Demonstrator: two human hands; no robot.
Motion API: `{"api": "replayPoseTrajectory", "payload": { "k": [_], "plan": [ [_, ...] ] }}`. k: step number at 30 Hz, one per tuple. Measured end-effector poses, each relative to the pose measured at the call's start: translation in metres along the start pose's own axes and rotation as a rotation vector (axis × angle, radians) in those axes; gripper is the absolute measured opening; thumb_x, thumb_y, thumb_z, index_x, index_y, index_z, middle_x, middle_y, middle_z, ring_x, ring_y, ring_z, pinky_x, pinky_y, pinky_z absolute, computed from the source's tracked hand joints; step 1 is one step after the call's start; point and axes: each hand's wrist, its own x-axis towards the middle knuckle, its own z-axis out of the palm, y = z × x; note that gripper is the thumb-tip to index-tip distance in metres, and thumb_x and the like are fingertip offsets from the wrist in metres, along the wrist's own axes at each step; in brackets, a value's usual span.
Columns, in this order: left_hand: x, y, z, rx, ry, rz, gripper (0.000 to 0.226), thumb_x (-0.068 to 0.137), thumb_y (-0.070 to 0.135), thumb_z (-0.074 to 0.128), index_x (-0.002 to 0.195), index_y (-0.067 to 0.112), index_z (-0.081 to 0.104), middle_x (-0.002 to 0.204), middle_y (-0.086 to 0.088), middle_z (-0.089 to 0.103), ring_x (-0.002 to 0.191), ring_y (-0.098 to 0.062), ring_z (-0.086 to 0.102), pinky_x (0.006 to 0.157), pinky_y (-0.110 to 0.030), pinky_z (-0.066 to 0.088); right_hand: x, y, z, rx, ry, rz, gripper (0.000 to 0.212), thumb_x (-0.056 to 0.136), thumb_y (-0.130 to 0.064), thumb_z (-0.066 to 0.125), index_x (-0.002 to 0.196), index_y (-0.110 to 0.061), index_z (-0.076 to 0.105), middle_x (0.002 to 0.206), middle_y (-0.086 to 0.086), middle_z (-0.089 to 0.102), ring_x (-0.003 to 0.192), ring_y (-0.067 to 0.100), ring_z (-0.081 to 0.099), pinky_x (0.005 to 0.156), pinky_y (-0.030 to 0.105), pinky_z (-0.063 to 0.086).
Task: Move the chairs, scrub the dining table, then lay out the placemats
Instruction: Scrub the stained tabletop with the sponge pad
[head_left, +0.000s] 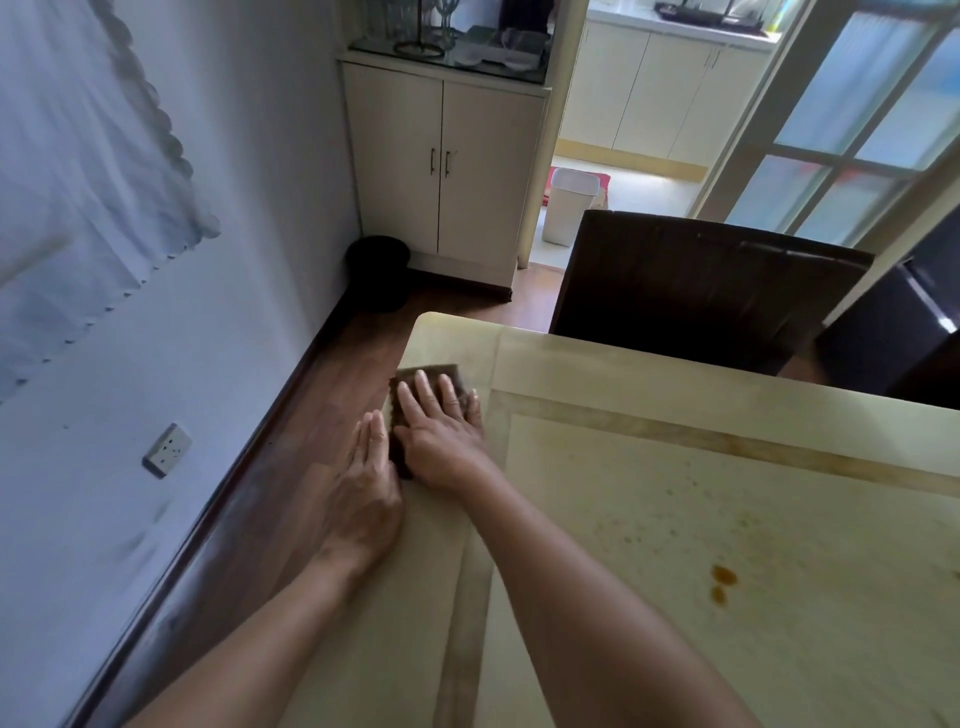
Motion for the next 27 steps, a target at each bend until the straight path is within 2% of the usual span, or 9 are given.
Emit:
{"api": "replayPoseTrajectory", "payload": {
  "k": [4,7,10,16,23,27],
  "plan": [
    [0.0,-0.001,0.001,0.042,0.015,-0.005,0.073,0.081,0.028,0.017,0.149,0.002,0.012,0.157,-0.014,0.015,0.146,-0.021,0.014,0.115,-0.021,0.008,-0.014,0.006,0.001,0.008,0.01,0.011,0.056,0.101,-0.039,0.021,0.152,-0.029,-0.002,0.158,-0.008,-0.015,0.145,0.016,-0.02,0.114,0.045,-0.019],
    [-0.001,-0.003,0.002,0.067,0.02,-0.009,0.062,0.091,0.025,0.021,0.149,0.003,0.014,0.157,-0.013,0.017,0.146,-0.02,0.016,0.118,-0.026,0.012,-0.028,0.025,-0.001,0.019,0.05,0.076,0.056,0.101,-0.041,0.019,0.152,-0.029,-0.003,0.158,-0.008,-0.018,0.144,0.016,-0.021,0.113,0.045,-0.018],
    [-0.002,-0.003,0.003,0.073,0.009,-0.008,0.053,0.1,0.01,0.029,0.15,0.005,0.013,0.158,-0.011,0.015,0.146,-0.019,0.015,0.117,-0.025,0.012,-0.051,0.063,-0.007,0.049,0.083,0.198,0.056,0.101,-0.041,0.019,0.151,-0.03,-0.004,0.157,-0.009,-0.019,0.144,0.015,-0.021,0.116,0.046,-0.013],
    [-0.003,0.0,0.001,0.034,0.021,-0.009,0.053,0.099,0.007,0.03,0.149,0.003,0.014,0.157,-0.012,0.016,0.145,-0.02,0.017,0.114,-0.022,0.011,-0.106,0.123,-0.011,0.062,0.133,0.427,0.057,0.102,-0.039,0.017,0.15,-0.028,-0.01,0.156,-0.007,-0.023,0.143,0.015,-0.025,0.117,0.046,-0.014],
    [-0.016,0.0,-0.007,0.028,0.012,-0.043,0.053,0.099,0.006,0.031,0.149,0.0,0.014,0.157,-0.016,0.016,0.145,-0.024,0.016,0.118,-0.028,0.01,-0.117,0.107,-0.006,0.09,0.121,0.571,0.059,0.102,-0.039,0.019,0.151,-0.024,-0.01,0.157,-0.003,-0.023,0.144,0.02,-0.022,0.116,0.049,-0.013],
    [-0.052,-0.005,-0.016,0.05,-0.038,-0.072,0.053,0.1,0.01,0.029,0.148,-0.002,0.008,0.158,-0.017,0.009,0.147,-0.023,0.009,0.117,-0.025,0.002,-0.112,0.074,-0.002,0.088,0.081,0.501,0.06,0.102,-0.038,0.02,0.151,-0.023,-0.01,0.157,-0.002,-0.024,0.143,0.021,-0.024,0.116,0.051,-0.013]
  ]
}}
